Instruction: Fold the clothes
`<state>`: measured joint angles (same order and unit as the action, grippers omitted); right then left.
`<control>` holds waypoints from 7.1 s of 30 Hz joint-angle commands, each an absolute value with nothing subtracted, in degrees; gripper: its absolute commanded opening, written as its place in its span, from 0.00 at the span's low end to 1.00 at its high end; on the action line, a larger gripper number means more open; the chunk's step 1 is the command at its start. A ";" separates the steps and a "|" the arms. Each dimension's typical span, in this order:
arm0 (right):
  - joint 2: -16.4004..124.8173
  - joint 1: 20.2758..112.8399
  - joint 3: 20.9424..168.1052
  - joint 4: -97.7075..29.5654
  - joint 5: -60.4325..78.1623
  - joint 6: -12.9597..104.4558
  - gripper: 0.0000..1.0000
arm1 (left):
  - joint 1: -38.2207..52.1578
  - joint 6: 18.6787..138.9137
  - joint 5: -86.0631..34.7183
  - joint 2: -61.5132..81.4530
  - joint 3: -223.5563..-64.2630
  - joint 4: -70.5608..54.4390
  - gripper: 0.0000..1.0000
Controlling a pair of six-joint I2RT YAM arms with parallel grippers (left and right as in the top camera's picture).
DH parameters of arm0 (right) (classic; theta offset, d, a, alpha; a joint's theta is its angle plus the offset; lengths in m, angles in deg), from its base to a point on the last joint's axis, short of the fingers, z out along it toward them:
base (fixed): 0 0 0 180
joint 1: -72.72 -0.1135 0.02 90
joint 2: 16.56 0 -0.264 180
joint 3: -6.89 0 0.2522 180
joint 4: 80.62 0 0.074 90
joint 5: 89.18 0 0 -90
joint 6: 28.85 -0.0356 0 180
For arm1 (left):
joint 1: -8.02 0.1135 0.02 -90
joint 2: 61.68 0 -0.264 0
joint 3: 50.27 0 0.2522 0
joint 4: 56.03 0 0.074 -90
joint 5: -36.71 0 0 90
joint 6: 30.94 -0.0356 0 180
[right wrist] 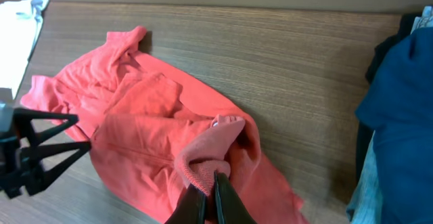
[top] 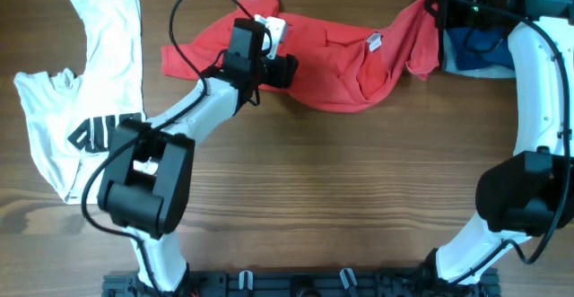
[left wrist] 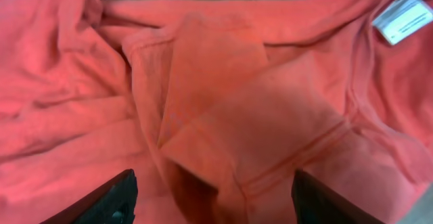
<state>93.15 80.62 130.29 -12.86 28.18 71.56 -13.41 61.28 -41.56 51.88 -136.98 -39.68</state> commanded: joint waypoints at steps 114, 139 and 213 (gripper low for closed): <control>86.61 82.28 149.94 -60.42 23.83 70.84 0.04 | -1.41 47.88 -72.16 23.95 -158.42 -71.63 0.04; 97.96 79.62 152.00 -31.09 32.87 76.24 0.04 | 4.55 57.47 -54.98 31.25 -169.26 -5.49 0.04; 95.64 78.68 152.02 -81.07 18.51 67.21 0.04 | 7.98 57.23 -59.53 36.36 -170.95 -62.23 0.04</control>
